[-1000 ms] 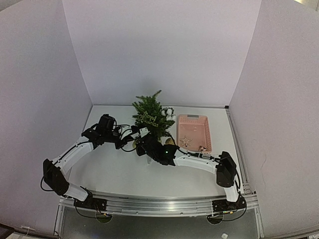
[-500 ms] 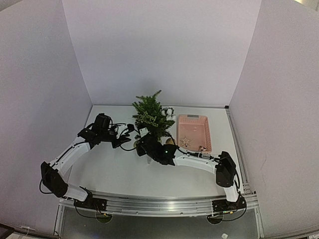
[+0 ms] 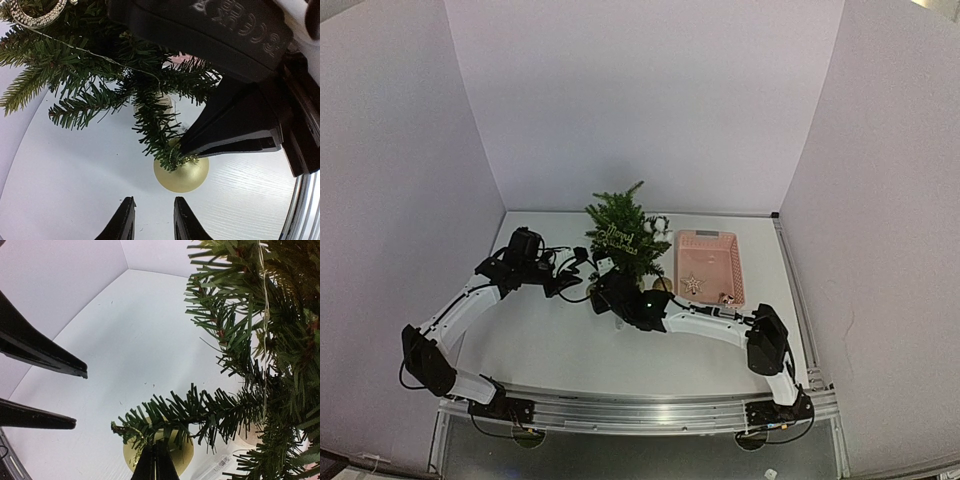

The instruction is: Decorate the small christmas tree

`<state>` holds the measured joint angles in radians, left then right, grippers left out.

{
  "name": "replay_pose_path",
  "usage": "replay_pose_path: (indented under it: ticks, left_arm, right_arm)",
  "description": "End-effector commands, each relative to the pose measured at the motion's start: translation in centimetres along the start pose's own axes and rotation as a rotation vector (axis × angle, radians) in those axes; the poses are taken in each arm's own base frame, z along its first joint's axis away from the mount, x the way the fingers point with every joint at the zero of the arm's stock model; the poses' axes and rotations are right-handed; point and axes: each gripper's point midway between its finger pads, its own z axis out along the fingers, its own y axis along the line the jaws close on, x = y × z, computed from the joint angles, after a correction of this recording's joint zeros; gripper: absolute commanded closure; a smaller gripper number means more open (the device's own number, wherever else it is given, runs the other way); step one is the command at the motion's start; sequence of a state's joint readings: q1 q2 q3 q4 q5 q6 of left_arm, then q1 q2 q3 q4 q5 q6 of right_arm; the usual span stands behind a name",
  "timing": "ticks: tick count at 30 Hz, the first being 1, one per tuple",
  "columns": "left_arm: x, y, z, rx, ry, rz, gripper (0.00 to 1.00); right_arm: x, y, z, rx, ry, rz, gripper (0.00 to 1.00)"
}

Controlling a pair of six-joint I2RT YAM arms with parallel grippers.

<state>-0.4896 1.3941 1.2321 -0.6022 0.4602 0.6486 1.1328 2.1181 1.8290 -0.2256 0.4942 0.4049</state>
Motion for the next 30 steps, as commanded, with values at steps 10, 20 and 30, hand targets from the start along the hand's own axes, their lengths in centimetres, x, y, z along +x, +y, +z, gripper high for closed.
replay_pose_path:
  ticks: [10, 20, 30]
  left_arm:
    - [-1.5, -0.7, -1.0, 0.014, -0.071, -0.015, 0.72]
    - [-1.1, -1.1, -0.5, 0.034, -0.077, -0.032, 0.64]
    - [-0.9, -1.2, -0.5, 0.033, -0.073, -0.026, 0.62]
  right_arm:
    - [0.5, 0.3, 0.9, 0.004, 0.014, -0.006, 1.0]
    - [0.4, 0.3, 1.1, 0.014, 0.007, -0.01, 0.89]
    - [-0.3, 0.6, 0.7, -0.001, -0.003, -0.011, 0.77]
